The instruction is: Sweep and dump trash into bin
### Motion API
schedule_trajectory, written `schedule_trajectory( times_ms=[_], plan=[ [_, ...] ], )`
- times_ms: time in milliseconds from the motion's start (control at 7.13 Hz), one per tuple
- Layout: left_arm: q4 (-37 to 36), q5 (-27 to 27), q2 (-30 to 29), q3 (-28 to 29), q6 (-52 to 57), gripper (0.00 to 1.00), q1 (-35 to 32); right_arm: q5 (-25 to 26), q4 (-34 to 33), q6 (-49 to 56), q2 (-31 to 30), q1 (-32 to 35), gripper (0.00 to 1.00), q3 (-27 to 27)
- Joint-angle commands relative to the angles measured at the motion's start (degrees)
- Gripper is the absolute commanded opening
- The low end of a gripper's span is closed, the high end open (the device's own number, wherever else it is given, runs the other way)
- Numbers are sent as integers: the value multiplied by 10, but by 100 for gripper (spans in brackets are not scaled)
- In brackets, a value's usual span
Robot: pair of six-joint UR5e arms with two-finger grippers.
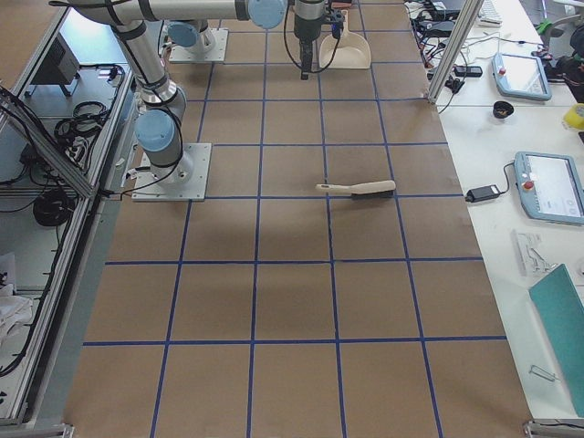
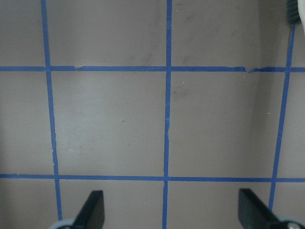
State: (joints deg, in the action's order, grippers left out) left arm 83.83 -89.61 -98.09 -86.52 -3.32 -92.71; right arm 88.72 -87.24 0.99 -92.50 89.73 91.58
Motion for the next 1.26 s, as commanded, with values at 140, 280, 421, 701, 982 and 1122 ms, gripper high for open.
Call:
schedule_trajectory(
  times_ms=[140,280,421,701,982,1122],
  plan=[
    [8,1,60,-30,25,100,-9,0,-14,1,2,0,100,1],
    [11,-13,74,-52,39,100,-9,0,-15,2,2,0,100,2],
    [11,-23,82,-63,39,100,-9,-1,-15,2,6,0,100,5],
    [6,-33,84,-64,39,100,-9,-1,-15,1,6,0,100,7],
    [3,-32,83,-64,39,100,-6,-1,-14,-15,6,0,100,7],
    [3,-30,84,-65,40,100,-4,0,-13,-18,6,0,100,7]
  ],
)
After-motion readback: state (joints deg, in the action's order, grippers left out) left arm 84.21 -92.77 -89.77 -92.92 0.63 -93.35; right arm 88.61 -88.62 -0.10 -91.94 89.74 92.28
